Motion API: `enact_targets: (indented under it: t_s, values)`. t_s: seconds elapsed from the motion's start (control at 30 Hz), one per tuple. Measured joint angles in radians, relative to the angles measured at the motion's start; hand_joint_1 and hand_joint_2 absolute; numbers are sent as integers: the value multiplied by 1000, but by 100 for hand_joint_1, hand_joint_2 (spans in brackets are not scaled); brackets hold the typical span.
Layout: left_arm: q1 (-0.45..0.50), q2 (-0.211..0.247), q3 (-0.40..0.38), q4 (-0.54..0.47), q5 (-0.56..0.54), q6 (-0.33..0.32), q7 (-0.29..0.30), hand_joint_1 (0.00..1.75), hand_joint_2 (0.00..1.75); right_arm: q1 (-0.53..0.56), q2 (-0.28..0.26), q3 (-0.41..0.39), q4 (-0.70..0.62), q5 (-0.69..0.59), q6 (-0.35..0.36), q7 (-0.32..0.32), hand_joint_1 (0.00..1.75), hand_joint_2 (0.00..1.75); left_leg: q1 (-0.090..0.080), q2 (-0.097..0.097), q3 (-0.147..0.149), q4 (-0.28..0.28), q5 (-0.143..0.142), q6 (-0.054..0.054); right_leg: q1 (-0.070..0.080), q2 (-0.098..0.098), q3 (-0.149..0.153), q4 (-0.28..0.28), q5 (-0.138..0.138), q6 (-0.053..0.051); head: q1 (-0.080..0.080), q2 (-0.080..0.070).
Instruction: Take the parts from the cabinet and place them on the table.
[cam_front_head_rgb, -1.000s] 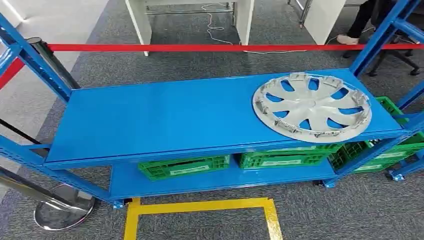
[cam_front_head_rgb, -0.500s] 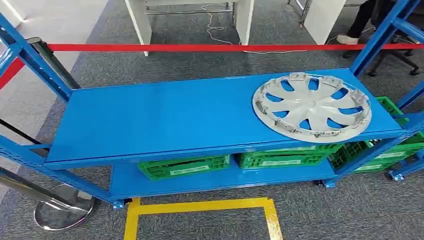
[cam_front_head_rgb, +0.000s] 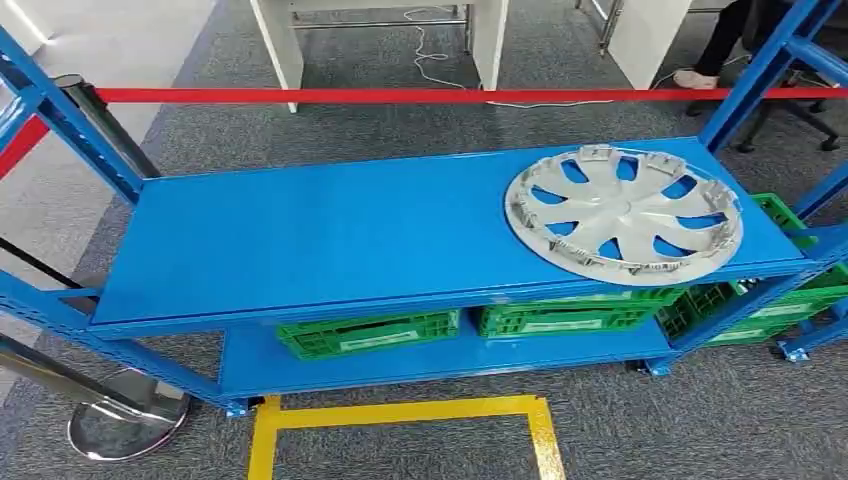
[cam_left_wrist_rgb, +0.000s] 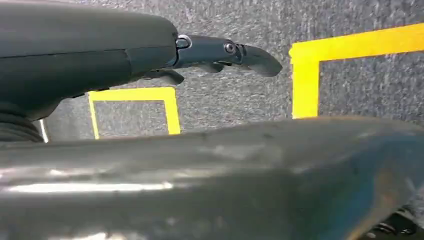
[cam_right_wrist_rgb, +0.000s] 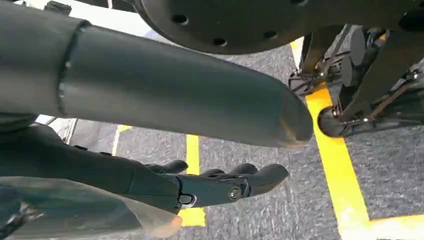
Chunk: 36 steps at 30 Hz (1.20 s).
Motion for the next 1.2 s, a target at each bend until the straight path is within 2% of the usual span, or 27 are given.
enact_targets:
  t_s: [0.1, 0.13, 0.2, 0.23, 0.27, 0.3, 0.37, 0.4, 0.43, 0.47, 0.5, 0.57, 0.6, 0.63, 0.7, 0.77, 0.8, 0.87, 0.9, 0.93, 0.97, 1.0, 1.07, 1.1, 1.13, 1.17, 1.2]
  values:
    - [-30, 5, -37, -79, 37, -6, 6, 0, 0, 43, -3, 27, 48, -34, 5, -5, 0, 0, 0, 0, -1, 0, -2, 3, 0, -4, 3, 0, 0, 4, 0, 0]
    - [-50, 6, -43, -102, 40, -6, 6, 0, 0, 66, -3, 35, 68, -37, 6, -5, 0, 0, -1, -1, -4, 0, -1, 4, -2, -5, 16, 0, 1, 5, 0, 0]
    - [-87, 11, -55, -149, 45, -6, 6, 0, 0, 110, -3, 45, 103, -38, 6, -5, 0, 0, -4, 0, -5, -2, 1, 9, -6, -4, 16, -5, 6, 12, -2, 0]
    - [-106, 13, -60, -177, 45, -6, 6, 0, 0, 130, -5, 49, 123, -39, 6, -5, 0, 0, 1, -1, -1, -21, 10, 16, -3, -4, 22, -9, 8, 16, -2, 0]
    - [-120, 11, -63, -201, 45, -6, 8, 0, 0, 149, -14, 52, 140, -39, 6, -4, 0, 0, 9, 1, 12, -38, 22, 17, -3, -1, 12, 0, 2, 17, -1, 0]
    - [-136, 11, -66, -225, 45, -6, 8, 0, 0, 168, -14, 57, 160, -39, 6, -5, 0, 0, 11, -4, 16, -43, 25, 23, -1, 2, -6, 36, -22, 20, 5, 0]
    - [-157, 11, -69, -258, 45, -6, 9, 0, 0, 189, -18, 61, 191, -40, 6, -5, 0, 0, 14, -8, 15, -42, 25, 24, -5, 3, -88, 190, -84, 28, 8, 0]
    - [-161, 12, -69, -269, 45, -6, 9, 0, 0, 198, -20, 62, 202, -40, 8, -5, 0, 0, 14, -9, 16, -41, 22, 23, -7, 3, -132, 265, -105, 33, 6, 0]
    - [-162, 13, -69, -274, 45, -6, 9, 0, 0, 198, -22, 64, 205, -40, 7, -5, 0, 0, 16, -10, 19, -41, 19, 21, -10, 2, -157, 298, -101, 38, 8, 0]
    - [-158, 13, -71, -274, 45, -6, 9, 0, 0, 196, -24, 65, 206, -40, 7, -4, 0, 0, 19, -12, 25, -41, 14, 18, -13, 2, -155, 279, -74, 42, 7, 0]
    - [-145, 12, -75, -272, 46, -6, 10, 0, 0, 187, -26, 66, 201, -40, 7, -5, 0, 0, 24, -15, 33, -41, 7, 12, -16, 1, -129, 217, -27, 45, 8, 0]
    - [-108, 10, -83, -247, 46, -6, 10, 0, 0, 156, -27, 66, 169, -40, 5, -6, 0, 0, 33, -15, 56, -38, -14, -4, -26, -1, -42, 32, 65, 56, 8, 0]
    - [-82, 11, -83, -220, 46, -6, 11, 0, 0, 127, -26, 67, 144, -40, 7, -7, 0, 0, 31, -10, 50, -38, -24, -14, -19, 2, -11, 29, 34, 56, 15, 0]
    - [-56, 12, -84, -189, 46, -7, 12, 0, 0, 96, -25, 69, 113, -40, 7, -9, 0, 0, 29, -6, 49, -28, -31, -20, -19, 1, -12, 11, 25, 35, 18, 0]
    - [-1, 8, -85, -126, 46, -7, 13, 0, 0, 39, -25, 73, 49, -40, 8, -9, 0, 0, 26, -5, 56, -39, -30, -25, -16, 3, -17, 17, 16, 16, -2, 0]
    - [57, 5, -86, -56, 46, -7, 14, 0, 0, -23, -25, 75, -30, -40, 8, -10, 0, 0, 30, -3, 62, -33, -45, -31, -18, 7, -11, 12, 10, 3, 0, 0]
    - [83, 5, -87, -23, 46, -7, 14, 0, 0, -49, -25, 75, -62, -40, 8, -10, 0, 0, 30, -3, 41, 13, -68, -33, -18, 8, -6, 12, 5, -4, -8, 0]
    - [129, 10, -87, 52, 46, -7, 14, 0, 0, -99, -26, 75, -131, -40, 8, -10, 0, 0, 29, -3, -62, 196, -144, -35, -14, 14, -3, 11, 0, -11, -7, 0]
    - [151, 10, -87, 79, 46, -7, 14, 0, 0, -120, -26, 75, -159, -40, 8, -10, 0, 0, 29, -3, -116, 281, -165, -35, -13, 21, -2, 12, -2, -13, -7, 0]
    - [170, 11, -87, 103, 46, -7, 14, 0, 0, -133, -26, 75, -182, -40, 8, -10, 0, 0, 28, -3, -155, 331, -167, -33, -11, 30, 1, 12, -5, -14, -7, 0]
    - [186, 11, -87, 119, 46, -7, 14, 0, 0, -141, -26, 75, -197, -40, 8, -10, 0, 0, 27, -3, -172, 330, -140, -29, -10, 36, 7, 12, -7, -14, -8, 0]
    - [190, 12, -87, 123, 46, -7, 14, 0, 0, -142, -26, 75, -201, -41, 8, -12, 0, 0, 25, -3, -167, 283, -87, -24, -9, 39, 14, 11, -11, -14, -7, 0]
    - [159, 13, -87, 117, 46, -7, 14, 0, 0, -118, -26, 75, -193, -42, 7, -9, 0, 0, 15, -3, -116, 112, 37, -3, -7, 36, 30, 10, -18, -12, -8, 0]
    - [139, 16, -87, 106, 46, -7, 13, 0, 0, -99, -25, 76, -180, -42, 8, -8, 0, 0, 8, -1, -100, 52, 61, 10, -9, 31, 22, 8, -20, -10, -6, 0]
    - [112, 16, -87, 87, 46, -7, 13, 0, 0, -79, -25, 78, -159, -42, 9, -8, 0, 0, 6, 2, -89, 36, 51, 10, 0, 28, 21, 11, -28, -2, -6, 0]
    - [85, 15, -87, 58, 46, -7, 13, 0, 0, -52, -25, 80, -131, -42, 9, -7, 0, 0, 7, 2, -93, 31, 55, -1, -2, 24, 25, 11, -28, 0, -6, 0]
    - [65, 11, -87, 33, 46, -7, 13, 0, 0, -33, -25, 80, -110, -42, 9, -5, 0, 0, 9, -7, -94, 26, 58, -28, -1, 15, 36, 12, -32, -18, -5, 0]
